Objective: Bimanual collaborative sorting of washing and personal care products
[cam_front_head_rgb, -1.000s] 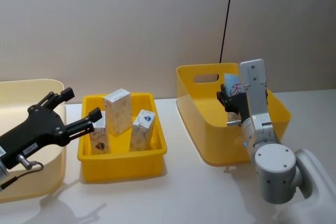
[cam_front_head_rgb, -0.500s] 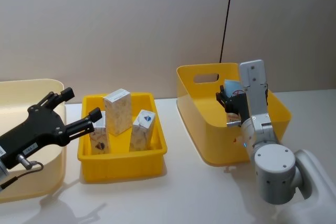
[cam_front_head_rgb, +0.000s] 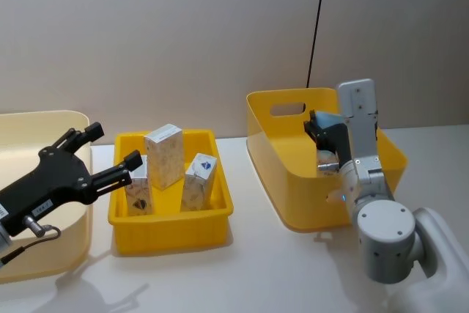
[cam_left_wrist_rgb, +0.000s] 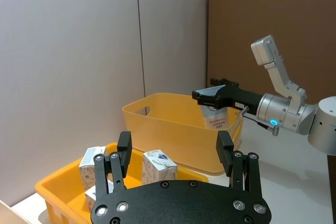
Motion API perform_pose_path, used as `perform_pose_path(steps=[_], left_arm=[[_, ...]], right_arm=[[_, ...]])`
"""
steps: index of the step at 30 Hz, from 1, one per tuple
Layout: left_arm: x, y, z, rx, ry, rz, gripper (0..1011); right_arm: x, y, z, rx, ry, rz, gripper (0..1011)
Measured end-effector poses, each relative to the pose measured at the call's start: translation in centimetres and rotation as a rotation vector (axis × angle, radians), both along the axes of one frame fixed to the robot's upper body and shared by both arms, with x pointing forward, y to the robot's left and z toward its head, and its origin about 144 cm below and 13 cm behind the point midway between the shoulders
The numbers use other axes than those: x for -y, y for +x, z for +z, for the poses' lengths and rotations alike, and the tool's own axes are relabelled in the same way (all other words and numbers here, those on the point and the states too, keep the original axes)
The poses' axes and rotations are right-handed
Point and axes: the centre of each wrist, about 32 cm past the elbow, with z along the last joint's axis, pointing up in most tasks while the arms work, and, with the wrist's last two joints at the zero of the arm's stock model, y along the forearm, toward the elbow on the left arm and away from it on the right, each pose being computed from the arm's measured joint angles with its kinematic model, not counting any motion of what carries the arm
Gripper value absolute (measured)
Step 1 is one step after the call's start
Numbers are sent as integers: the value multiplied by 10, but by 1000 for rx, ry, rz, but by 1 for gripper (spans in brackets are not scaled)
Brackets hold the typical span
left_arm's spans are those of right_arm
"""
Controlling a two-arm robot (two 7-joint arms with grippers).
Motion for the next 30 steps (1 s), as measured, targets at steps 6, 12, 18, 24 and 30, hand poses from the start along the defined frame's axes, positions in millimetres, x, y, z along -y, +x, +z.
perform_pose_path(steps=[6,12,18,24,30], left_arm=[[0,0,0,0,0,0,1000],[0,0,0,0,0,0,1000],[0,0,0,0,0,0,1000],[0,0,0,0,0,0,1000],[0,0,0,0,0,0,1000]], right_arm=[[0,-2,7,62,-4,-6,1001],[-1,-4,15,110,-4,-12,1001],[-2,-7,20,149,-1,-8,1001],[-3,-10,23,189,6,29,1001],[-4,-13,25,228,19,90,1001]])
